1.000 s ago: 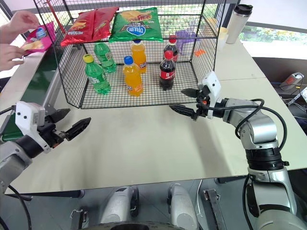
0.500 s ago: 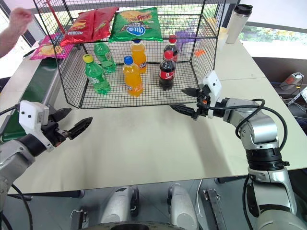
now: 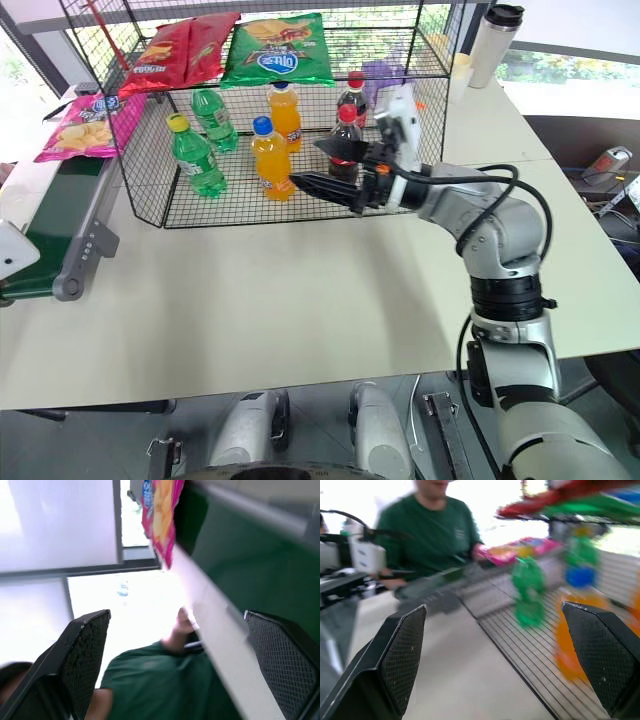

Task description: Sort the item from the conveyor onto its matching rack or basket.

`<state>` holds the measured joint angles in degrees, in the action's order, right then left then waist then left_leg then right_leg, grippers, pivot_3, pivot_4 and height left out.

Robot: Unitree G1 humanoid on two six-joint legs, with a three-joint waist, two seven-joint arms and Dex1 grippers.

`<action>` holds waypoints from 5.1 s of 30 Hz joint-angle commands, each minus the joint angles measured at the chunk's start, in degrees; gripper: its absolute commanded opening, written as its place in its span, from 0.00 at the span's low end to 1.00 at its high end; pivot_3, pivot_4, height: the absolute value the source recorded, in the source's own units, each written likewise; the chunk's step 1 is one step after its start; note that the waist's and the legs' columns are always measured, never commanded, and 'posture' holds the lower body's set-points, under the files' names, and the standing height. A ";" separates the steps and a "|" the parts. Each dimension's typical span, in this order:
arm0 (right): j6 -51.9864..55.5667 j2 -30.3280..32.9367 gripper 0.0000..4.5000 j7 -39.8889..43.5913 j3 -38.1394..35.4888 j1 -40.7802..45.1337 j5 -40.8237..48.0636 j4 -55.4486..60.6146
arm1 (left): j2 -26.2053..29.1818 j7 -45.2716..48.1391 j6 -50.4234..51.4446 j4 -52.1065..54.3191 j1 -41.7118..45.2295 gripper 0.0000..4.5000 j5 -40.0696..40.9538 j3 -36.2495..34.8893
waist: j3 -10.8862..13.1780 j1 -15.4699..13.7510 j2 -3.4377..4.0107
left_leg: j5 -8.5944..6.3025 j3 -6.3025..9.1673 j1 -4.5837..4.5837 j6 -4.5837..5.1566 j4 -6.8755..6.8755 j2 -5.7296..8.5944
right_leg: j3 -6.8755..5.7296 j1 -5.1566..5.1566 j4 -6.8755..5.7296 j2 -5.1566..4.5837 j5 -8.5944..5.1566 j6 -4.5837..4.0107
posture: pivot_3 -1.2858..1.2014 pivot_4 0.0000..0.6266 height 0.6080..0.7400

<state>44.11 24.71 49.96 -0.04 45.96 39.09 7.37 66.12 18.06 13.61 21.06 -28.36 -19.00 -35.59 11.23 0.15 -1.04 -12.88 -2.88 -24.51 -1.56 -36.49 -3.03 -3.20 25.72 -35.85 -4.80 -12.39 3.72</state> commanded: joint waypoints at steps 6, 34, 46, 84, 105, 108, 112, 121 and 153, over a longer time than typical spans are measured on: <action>-1.75 2.00 0.99 1.84 3.21 1.06 -1.90 3.76 | -3.84 -2.70 -4.34 -3.74 5.84 1.00 -10.80 4.12 | -0.02 -0.50 -0.04 | 0.01 -0.26 -0.06 0.01 0.28 0.11 | 0.01 -0.01 0.40 -0.22 0.05 0.02 | 0.52 0.24 1.00; -2.32 4.15 1.00 -0.38 1.94 -0.86 -3.69 4.62 | -9.07 -4.46 -8.40 -16.38 23.46 0.87 -15.13 17.06 | -0.05 -0.37 -0.07 | 0.03 -0.23 0.06 0.04 0.18 0.05 | -0.02 0.05 -0.16 -0.10 0.19 0.29 | 0.52 0.24 1.00; -3.64 3.28 1.00 -0.41 2.37 -0.76 -4.46 3.53 | -9.19 -0.86 -4.78 -12.58 22.84 0.01 -13.19 14.20 | -0.05 -0.38 -0.08 | 0.04 -0.22 0.07 0.04 0.14 0.05 | -0.02 0.05 -0.19 -0.09 0.19 0.29 | 0.52 0.24 1.00; -3.80 6.39 1.00 18.56 -7.08 11.80 3.48 -17.60 | 0.80 44.86 48.38 -3.01 73.74 0.01 77.02 5.40 | 0.01 0.59 -0.13 | 0.02 0.16 0.10 0.05 -0.52 0.00 | -0.03 -0.36 -0.34 0.18 0.15 0.35 | 0.52 0.24 1.00; 3.76 1.18 0.02 17.62 -6.05 9.29 12.19 -6.93 | -4.04 49.43 37.17 -9.42 77.64 0.00 72.35 19.60 | 0.01 0.48 -0.13 | 0.03 0.16 0.07 0.06 -0.57 0.00 | -0.03 -0.36 -0.36 0.18 0.15 0.37 | 0.52 0.24 1.00; 3.88 1.66 0.01 17.74 -5.47 8.56 11.80 -5.82 | -3.72 49.86 37.03 -9.58 77.15 0.00 72.30 19.30 | 0.01 0.51 -0.13 | 0.03 0.16 0.07 0.06 -0.57 0.00 | -0.03 -0.36 -0.36 0.18 0.15 0.37 | 0.52 0.24 1.00; 3.46 1.79 0.00 16.55 -5.67 8.30 11.43 -5.57 | -3.01 50.29 37.01 -9.94 75.78 0.13 71.75 19.02 | 0.01 0.52 -0.13 | 0.03 0.16 0.07 0.06 -0.57 0.00 | -0.03 -0.36 -0.36 0.18 0.14 0.38 | 0.52 0.24 1.00; 2.76 3.54 0.00 12.31 -7.88 6.63 11.24 -3.82 | -4.37 47.08 36.93 -11.24 71.28 0.96 71.99 16.06 | 0.01 0.40 -0.13 | 0.03 0.16 0.07 0.06 -0.57 0.00 | -0.03 -0.36 -0.35 0.17 0.14 0.38 | 0.52 0.24 1.00; -53.30 16.94 0.00 -33.88 8.57 14.56 -59.10 -29.04 | -18.12 21.65 36.54 1.47 58.12 0.99 72.54 12.89 | 0.02 0.62 -0.15 | 0.04 0.11 0.02 0.06 -0.59 0.05 | 0.07 -0.32 -0.27 0.12 0.11 0.42 | 0.52 0.24 1.00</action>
<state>-7.60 41.59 19.06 8.36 58.08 -16.52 -20.67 47.75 40.53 50.62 20.75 29.64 52.68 -20.80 11.24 0.77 -1.19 -12.84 -2.77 -24.49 -1.51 -37.09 -2.98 -3.12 25.39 -36.13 -4.68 -12.28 4.13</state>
